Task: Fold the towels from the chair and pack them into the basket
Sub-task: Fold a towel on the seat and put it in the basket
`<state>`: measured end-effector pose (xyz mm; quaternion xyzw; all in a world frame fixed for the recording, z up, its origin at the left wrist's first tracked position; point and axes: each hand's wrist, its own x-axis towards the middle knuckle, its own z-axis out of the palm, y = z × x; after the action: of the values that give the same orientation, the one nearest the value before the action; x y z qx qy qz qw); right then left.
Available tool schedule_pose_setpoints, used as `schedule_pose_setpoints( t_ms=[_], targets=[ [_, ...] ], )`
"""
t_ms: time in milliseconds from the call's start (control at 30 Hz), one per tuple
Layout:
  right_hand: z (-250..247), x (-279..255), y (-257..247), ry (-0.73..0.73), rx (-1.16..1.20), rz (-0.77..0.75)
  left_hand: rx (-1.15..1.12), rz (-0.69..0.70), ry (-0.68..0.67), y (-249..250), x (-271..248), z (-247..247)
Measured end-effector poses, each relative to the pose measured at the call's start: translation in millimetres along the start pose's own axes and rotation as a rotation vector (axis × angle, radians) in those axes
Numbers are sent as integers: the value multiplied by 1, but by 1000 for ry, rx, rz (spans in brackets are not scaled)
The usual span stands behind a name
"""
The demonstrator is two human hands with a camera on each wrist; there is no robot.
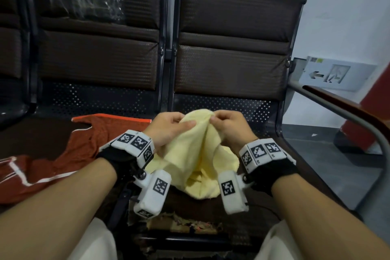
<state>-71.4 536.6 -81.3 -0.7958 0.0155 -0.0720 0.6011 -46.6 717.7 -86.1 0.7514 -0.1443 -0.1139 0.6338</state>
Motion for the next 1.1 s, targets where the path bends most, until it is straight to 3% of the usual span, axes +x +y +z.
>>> schedule_pose_setpoints(
  t_ms=[167,300,367,500,567,633,767,900,1100],
  targets=[
    [-14,6,2,275,199,87,51,-52,-39,-2,-8,3],
    [-11,3,-4,356,241,64,-178,-10,69,11,-5,8],
    [-9,0,-10,314,351,24,-328,-3,120,17,-3,7],
    [-3,-7,-23,78,496,-88,-570,-19,196,21,5,-1],
    [2,-11,-25,9,336,-164,-549,-40,285,18,7,-3],
    [4,-13,-23,51,-13,-239,-419,-30,338,15,7,-4],
    [8,-16,-26,28,-411,-400,-194,58,284,7,1,-8],
    [18,-15,-30,-52,-358,-435,-177,55,203,7,-5,-10],
    [31,-9,-18,36,-394,-381,-243,53,140,9,-14,-5]
  ],
)
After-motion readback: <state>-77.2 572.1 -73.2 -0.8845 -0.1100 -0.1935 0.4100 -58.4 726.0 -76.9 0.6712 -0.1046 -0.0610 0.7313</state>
